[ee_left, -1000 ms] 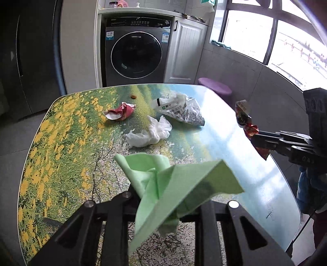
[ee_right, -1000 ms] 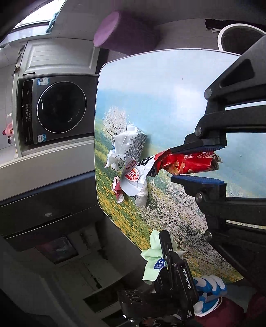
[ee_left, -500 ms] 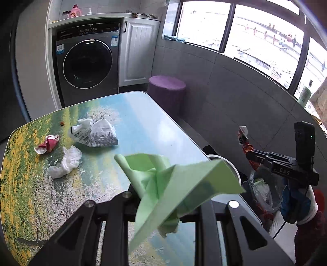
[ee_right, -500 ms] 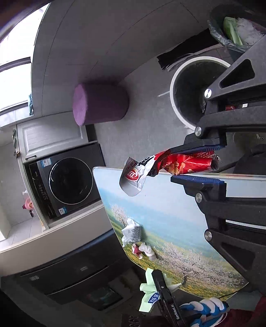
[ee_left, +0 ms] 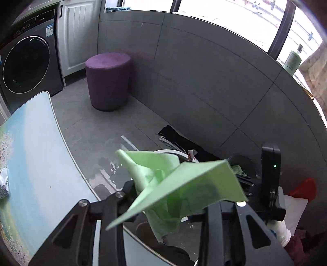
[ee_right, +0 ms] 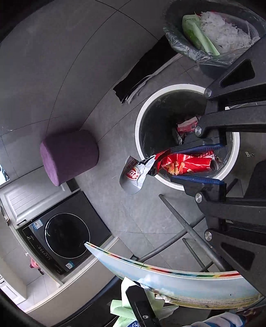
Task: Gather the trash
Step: 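Carry both items over the trash bin and open both grippers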
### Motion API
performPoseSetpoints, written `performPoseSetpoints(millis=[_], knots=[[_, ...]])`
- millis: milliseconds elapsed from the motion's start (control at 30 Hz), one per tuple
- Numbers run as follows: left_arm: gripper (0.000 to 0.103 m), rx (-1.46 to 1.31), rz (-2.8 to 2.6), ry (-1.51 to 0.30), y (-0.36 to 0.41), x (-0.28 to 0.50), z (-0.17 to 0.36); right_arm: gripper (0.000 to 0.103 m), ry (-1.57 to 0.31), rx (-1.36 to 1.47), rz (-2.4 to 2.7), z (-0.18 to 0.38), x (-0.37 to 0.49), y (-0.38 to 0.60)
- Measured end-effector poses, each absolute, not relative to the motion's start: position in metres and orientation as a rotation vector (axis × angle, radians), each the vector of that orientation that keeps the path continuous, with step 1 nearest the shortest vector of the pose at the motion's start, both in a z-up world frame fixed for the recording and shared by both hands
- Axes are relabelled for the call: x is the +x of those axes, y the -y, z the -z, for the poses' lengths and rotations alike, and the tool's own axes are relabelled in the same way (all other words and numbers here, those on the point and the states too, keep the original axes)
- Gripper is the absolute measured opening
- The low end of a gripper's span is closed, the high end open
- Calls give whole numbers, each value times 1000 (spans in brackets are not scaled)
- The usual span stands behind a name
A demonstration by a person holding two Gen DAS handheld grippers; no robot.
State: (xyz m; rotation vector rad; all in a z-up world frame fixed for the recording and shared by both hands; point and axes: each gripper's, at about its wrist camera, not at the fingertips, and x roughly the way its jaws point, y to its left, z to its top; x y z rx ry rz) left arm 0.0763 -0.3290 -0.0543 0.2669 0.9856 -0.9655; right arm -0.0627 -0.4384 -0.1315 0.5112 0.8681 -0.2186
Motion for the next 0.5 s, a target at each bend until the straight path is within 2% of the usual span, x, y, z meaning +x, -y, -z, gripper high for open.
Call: performPoseSetpoints(millis=[33, 100, 133, 167, 267, 500], knots=[[35, 267, 969, -993, 337, 76, 58, 20, -872, 518, 224, 134, -61, 441], [46, 255, 983, -1020, 349, 77, 66, 23, -878, 530, 236, 139, -61, 446], [55, 252, 981, -1020, 354, 78, 68, 28, -881, 530, 249, 140, -60, 449], [57, 247, 982, -1016, 357, 78, 70, 33, -883, 528, 259, 141, -61, 451], [57, 224, 995, -1022, 357, 80, 69, 43, -873, 528, 277, 138, -66, 453], [57, 230, 959, -943, 330, 73, 49, 43, -829, 494, 296, 113, -80, 445]])
